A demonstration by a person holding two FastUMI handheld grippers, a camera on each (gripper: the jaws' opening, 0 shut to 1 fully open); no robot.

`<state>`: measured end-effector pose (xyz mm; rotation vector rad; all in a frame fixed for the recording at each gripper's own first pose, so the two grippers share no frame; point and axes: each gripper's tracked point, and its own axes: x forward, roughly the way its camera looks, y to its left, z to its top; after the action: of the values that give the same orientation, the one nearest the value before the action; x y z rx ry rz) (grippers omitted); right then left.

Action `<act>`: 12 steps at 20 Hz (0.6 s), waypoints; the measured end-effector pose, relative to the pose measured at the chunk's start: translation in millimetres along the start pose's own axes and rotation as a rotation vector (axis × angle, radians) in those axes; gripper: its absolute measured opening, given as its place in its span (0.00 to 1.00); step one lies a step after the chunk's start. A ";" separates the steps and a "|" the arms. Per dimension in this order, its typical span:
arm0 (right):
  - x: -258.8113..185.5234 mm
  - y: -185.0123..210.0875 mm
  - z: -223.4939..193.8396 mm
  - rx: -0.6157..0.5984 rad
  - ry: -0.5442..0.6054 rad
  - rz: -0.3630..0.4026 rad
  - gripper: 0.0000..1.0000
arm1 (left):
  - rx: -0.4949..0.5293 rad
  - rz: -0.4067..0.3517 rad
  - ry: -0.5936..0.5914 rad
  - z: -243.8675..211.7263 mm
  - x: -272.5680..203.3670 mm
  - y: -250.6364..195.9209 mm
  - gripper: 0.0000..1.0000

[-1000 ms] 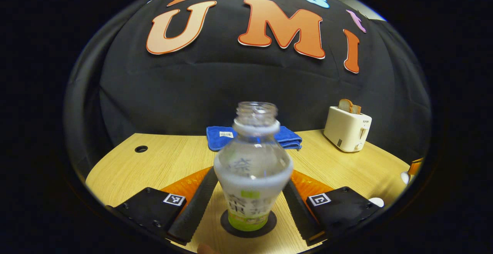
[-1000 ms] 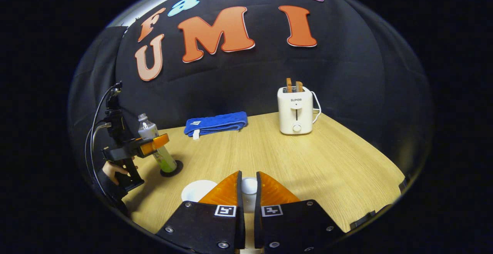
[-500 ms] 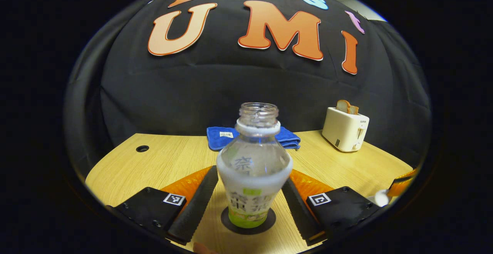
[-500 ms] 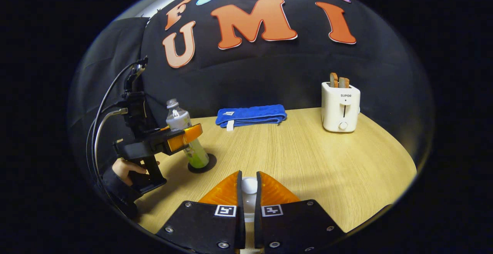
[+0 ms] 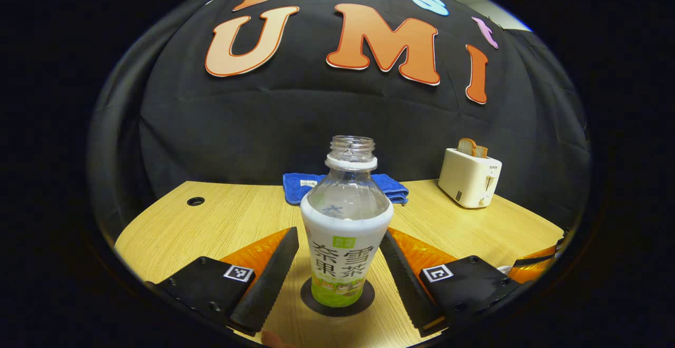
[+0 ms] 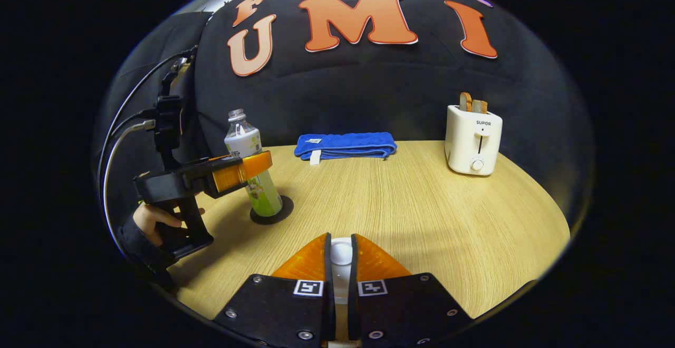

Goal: Open the teacup lid with one hand, grasp the water bottle and pour water into the teacup with the other hand; after pouring, place the water bottle on the coaster and then close the teacup lid.

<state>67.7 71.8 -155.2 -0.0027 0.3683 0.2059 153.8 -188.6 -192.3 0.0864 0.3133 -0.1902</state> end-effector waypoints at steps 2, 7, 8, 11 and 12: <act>-2.3 0.4 1.4 -0.011 -0.006 -0.001 0.11 | -0.011 0.000 -0.004 0.7 -4.4 -0.2 1.00; -2.8 -4.6 -0.7 0.047 -0.004 -0.002 0.25 | -0.006 -0.002 -0.013 0.0 -20.1 -4.4 0.99; -7.0 -5.5 1.4 0.057 -0.005 -0.002 0.34 | -0.004 -0.002 -0.013 0.0 -25.5 -5.7 1.00; -11.8 -13.3 8.1 0.086 -0.033 -0.014 0.62 | -0.006 -0.002 -0.023 2.6 -41.9 -7.3 1.00; -14.9 -15.7 11.5 0.095 -0.043 -0.017 0.79 | -0.010 0.002 -0.024 2.8 -49.8 -7.2 1.00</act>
<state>61.4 53.9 -139.7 0.0918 0.3346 0.1710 106.7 -187.3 -174.4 0.0746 0.2903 -0.1871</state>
